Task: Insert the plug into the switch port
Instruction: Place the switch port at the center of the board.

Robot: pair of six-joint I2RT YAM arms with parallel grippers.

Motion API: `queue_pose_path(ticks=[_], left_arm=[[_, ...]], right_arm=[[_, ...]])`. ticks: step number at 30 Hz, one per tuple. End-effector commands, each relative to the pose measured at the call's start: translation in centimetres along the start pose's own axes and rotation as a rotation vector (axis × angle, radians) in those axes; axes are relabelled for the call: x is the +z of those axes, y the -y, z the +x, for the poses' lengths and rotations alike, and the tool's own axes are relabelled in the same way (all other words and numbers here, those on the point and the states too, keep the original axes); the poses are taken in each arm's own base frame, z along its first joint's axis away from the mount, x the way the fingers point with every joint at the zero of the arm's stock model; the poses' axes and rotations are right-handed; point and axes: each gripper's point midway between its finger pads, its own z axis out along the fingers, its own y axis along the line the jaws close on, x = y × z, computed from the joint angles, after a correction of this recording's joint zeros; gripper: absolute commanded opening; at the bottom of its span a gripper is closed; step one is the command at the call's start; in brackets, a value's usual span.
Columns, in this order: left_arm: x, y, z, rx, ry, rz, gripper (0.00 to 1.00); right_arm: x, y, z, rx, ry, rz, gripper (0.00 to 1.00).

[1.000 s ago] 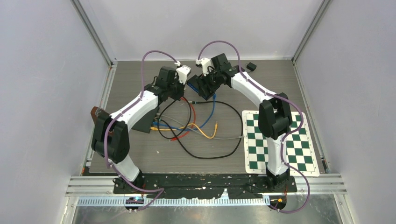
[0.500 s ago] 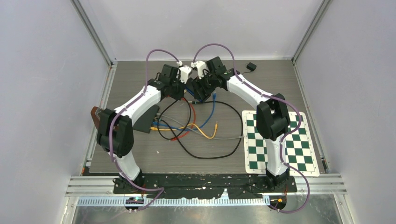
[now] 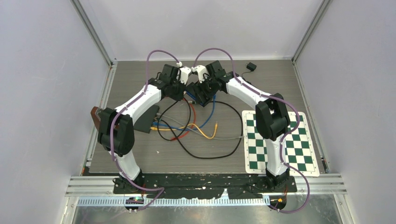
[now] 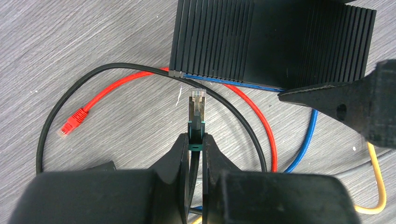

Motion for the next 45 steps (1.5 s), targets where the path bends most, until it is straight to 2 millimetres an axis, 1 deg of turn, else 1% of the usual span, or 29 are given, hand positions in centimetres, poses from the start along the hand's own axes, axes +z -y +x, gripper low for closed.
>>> queue_pose_path(ticks=[1, 9, 18, 21, 24, 26, 29, 30, 31, 32, 34, 35, 37, 41, 43, 44, 45], left_arm=[[0.2, 0.2, -1.2, 0.002, 0.017, 0.013, 0.0], [0.4, -0.1, -1.3, 0.009, 0.005, 0.012, 0.0], [0.6, 0.1, -1.3, 0.002, 0.001, 0.023, 0.0], [0.5, 0.0, -1.0, 0.0, 0.004, 0.019, 0.0], [0.2, -0.5, -0.3, -0.038, -0.001, 0.014, 0.0], [-0.2, -1.0, 0.1, -0.066, 0.003, 0.014, 0.0], [-0.7, -1.2, 0.8, -0.078, -0.004, -0.003, 0.0], [-0.9, -1.2, 0.8, -0.088, -0.004, -0.009, 0.0], [-1.0, -1.2, 0.9, -0.103, -0.004, -0.011, 0.0], [-1.0, -1.0, 0.8, -0.123, -0.004, -0.005, 0.0], [-1.0, -0.7, 0.9, -0.148, -0.004, 0.01, 0.0], [-0.9, -0.4, 0.8, -0.161, -0.004, 0.024, 0.0], [-0.6, 0.5, 0.7, -0.186, 0.002, 0.072, 0.0], [-0.1, 2.5, 0.1, -0.24, 0.032, 0.182, 0.0], [0.2, 3.3, -0.3, -0.26, 0.042, 0.225, 0.0], [0.4, 3.5, -0.5, -0.267, 0.046, 0.239, 0.0], [0.6, 3.7, -0.5, -0.275, 0.044, 0.25, 0.0]], right_arm=[[-3.1, -1.1, -4.6, -0.072, 0.14, -0.001, 0.05], [-3.1, -1.6, -4.3, -0.077, 0.14, -0.023, 0.05], [-3.4, -2.1, -4.4, -0.089, 0.169, -0.03, 0.05], [-3.2, -1.8, -4.1, -0.086, 0.159, -0.021, 0.05], [-2.3, -0.9, -2.6, -0.084, 0.102, 0.018, 0.05], [-2.1, 0.1, -0.9, -0.068, 0.039, 0.073, 0.05], [-2.1, 0.8, 1.0, -0.005, -0.022, 0.13, 0.05], [-2.1, 1.0, 1.8, 0.016, -0.049, 0.151, 0.06], [-2.1, 1.0, 2.3, 0.05, -0.059, 0.161, 0.09], [-1.9, 1.1, 3.3, 0.071, -0.081, 0.176, 0.1], [-1.5, 0.9, 4.6, 0.124, -0.107, 0.197, 0.14], [-1.2, 0.7, 5.3, 0.155, -0.12, 0.204, 0.18], [-0.6, 0.4, 6.0, 0.187, -0.127, 0.209, 0.2], [-0.2, -0.1, 6.6, 0.209, -0.111, 0.231, 0.2], [-0.3, -0.5, 6.6, 0.207, -0.096, 0.238, 0.27], [-0.5, -0.9, 6.3, 0.204, -0.085, 0.232, 0.38], [-0.5, -1.2, 6.6, 0.206, -0.087, 0.219, 0.43]])
